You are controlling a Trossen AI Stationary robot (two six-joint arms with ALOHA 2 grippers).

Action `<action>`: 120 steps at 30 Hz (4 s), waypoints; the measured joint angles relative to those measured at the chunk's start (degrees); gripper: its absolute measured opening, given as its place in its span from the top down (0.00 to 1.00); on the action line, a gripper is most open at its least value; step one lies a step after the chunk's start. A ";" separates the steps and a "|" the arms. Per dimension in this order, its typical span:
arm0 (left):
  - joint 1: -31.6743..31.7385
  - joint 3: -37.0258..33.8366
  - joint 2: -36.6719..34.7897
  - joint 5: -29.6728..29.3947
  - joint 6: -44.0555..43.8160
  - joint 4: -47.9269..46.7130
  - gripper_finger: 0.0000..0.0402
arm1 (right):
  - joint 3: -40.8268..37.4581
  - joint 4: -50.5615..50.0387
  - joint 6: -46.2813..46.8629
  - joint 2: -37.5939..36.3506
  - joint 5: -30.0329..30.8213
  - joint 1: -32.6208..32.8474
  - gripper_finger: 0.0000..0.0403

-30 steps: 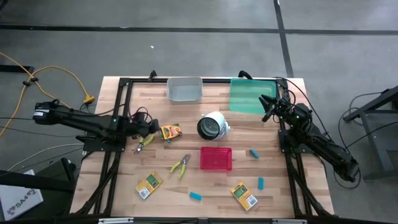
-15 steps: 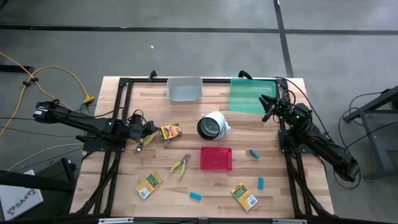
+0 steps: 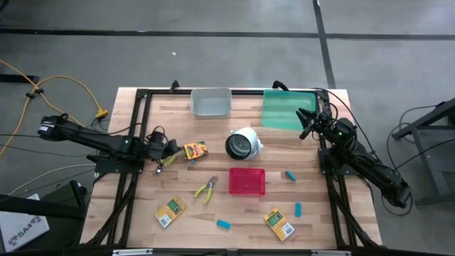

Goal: Pick & Place School Supplies
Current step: Put the yellow crayon box into the green bin

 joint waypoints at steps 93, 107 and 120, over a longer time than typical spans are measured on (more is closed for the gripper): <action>3.26 0.02 12.96 5.14 3.08 16.82 1.00 | 0.01 0.00 0.00 0.00 0.00 -0.02 0.79; 3.26 0.02 12.96 5.18 6.49 20.30 1.00 | 0.01 0.00 0.00 0.00 0.00 -0.01 0.79; 3.26 0.02 12.93 5.35 18.29 27.01 1.00 | 0.00 0.00 0.00 0.00 0.00 0.00 0.79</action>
